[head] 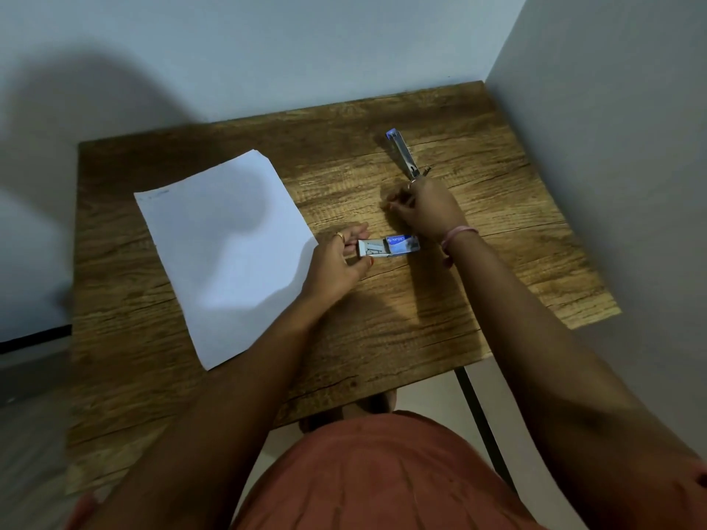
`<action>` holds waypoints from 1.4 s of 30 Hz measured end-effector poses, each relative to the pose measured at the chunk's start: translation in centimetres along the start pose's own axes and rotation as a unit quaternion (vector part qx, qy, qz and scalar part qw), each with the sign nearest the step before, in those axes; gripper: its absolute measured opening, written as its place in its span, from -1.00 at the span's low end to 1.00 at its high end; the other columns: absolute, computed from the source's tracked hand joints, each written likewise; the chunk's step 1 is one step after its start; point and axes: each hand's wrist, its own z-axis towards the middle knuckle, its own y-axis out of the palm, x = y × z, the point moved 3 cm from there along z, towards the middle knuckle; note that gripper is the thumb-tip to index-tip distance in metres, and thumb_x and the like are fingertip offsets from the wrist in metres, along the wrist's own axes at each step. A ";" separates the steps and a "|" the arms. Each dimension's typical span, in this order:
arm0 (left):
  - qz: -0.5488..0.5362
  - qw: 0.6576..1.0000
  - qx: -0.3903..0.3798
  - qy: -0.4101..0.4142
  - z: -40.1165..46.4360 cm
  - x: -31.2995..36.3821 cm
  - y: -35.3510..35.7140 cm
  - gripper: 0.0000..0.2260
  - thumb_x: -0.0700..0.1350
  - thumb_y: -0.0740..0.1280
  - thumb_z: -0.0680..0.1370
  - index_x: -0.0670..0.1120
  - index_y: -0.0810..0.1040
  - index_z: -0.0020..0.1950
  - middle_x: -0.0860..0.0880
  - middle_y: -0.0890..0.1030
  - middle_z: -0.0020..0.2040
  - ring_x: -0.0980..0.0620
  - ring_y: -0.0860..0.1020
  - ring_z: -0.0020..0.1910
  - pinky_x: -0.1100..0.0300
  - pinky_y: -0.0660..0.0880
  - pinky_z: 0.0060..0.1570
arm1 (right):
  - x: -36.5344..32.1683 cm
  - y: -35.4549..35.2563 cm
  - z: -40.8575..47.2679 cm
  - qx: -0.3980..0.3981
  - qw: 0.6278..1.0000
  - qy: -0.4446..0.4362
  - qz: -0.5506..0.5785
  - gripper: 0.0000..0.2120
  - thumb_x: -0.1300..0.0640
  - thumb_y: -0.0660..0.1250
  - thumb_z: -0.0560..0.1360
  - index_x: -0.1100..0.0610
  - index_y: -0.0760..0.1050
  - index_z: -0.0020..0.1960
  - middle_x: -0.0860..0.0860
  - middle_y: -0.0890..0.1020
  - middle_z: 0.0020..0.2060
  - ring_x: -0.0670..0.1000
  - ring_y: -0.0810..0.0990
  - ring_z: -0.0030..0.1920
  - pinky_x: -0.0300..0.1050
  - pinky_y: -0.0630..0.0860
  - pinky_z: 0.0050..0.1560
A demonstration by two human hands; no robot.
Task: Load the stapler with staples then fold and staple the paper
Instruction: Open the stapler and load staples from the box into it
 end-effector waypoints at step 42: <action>-0.018 0.999 0.030 0.027 0.8 -1.6 0.2 -0.44 -0.29 0.44 0.44 -0.10 0.40 0.41 -0.05 0.57 0.27 0.07 0.54 0.22 0.42 0.45 0.12 | -2.5 -1.0 -3.5 -0.178 0.959 -0.173 -0.138 -0.83 0.16 0.29 0.53 0.23 0.60 -0.01 0.16 0.54 0.05 0.12 0.54 0.04 0.00 0.44 0.06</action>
